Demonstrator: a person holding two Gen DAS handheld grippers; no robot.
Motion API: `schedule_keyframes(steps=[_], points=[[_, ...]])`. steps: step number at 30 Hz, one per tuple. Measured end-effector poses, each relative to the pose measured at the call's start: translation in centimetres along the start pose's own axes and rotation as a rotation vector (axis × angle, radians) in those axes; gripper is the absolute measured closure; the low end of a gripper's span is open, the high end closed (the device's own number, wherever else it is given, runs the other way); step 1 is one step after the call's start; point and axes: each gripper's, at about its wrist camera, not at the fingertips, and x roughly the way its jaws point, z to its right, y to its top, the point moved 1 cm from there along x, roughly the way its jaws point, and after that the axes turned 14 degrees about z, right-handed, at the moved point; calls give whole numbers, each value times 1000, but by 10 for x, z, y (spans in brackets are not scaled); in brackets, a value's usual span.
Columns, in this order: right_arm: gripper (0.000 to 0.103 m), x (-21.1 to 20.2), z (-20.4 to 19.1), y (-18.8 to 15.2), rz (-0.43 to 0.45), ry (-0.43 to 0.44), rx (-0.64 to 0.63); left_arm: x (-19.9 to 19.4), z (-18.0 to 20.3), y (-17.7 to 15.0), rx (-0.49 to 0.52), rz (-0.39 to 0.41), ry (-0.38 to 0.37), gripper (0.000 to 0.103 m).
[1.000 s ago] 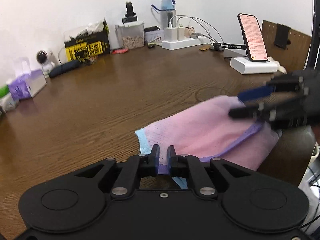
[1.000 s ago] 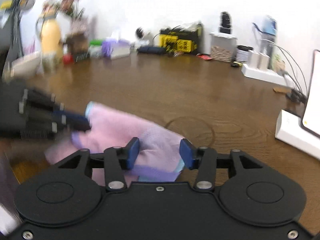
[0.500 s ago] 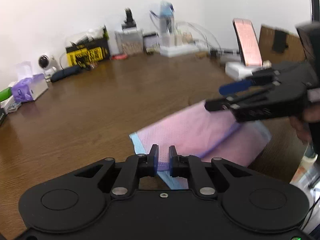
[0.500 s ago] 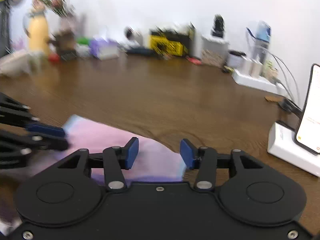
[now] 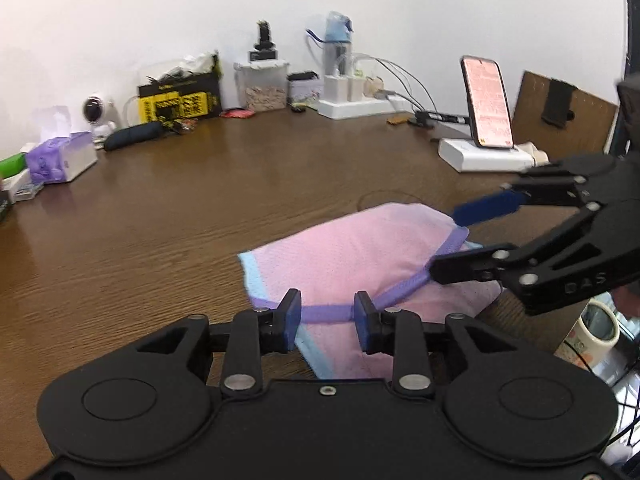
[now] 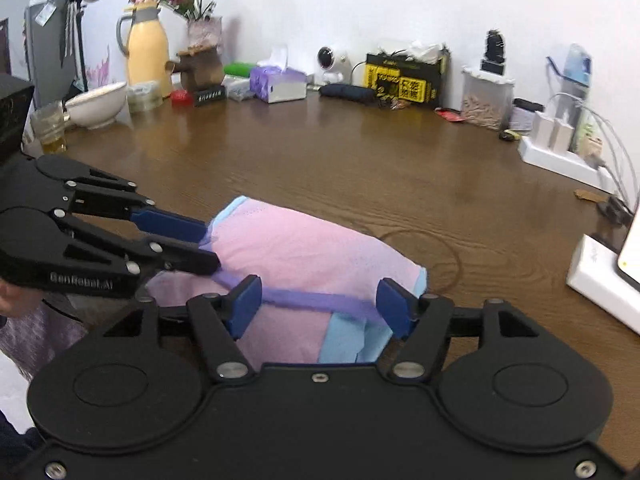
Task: Fold clothes
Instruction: 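Open both grippers and pull them back from the folded bundle, then grasp the folded bundle's purple-trimmed edge with the left gripper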
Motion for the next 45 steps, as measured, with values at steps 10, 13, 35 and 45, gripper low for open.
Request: schedule_keyframes(steps=[10, 13, 35, 45], points=[[28, -35, -4, 1, 52, -52, 40, -31, -7, 8, -43, 35, 127, 66], [18, -72, -1, 16, 139, -66, 40, -57, -4, 13, -65, 74, 213, 45], [14, -101, -25, -24, 20, -139, 189, -90, 43, -3, -206, 17, 325, 7], [14, -99, -25, -29, 1, -130, 171, -89, 47, -6, -209, 13, 303, 7]])
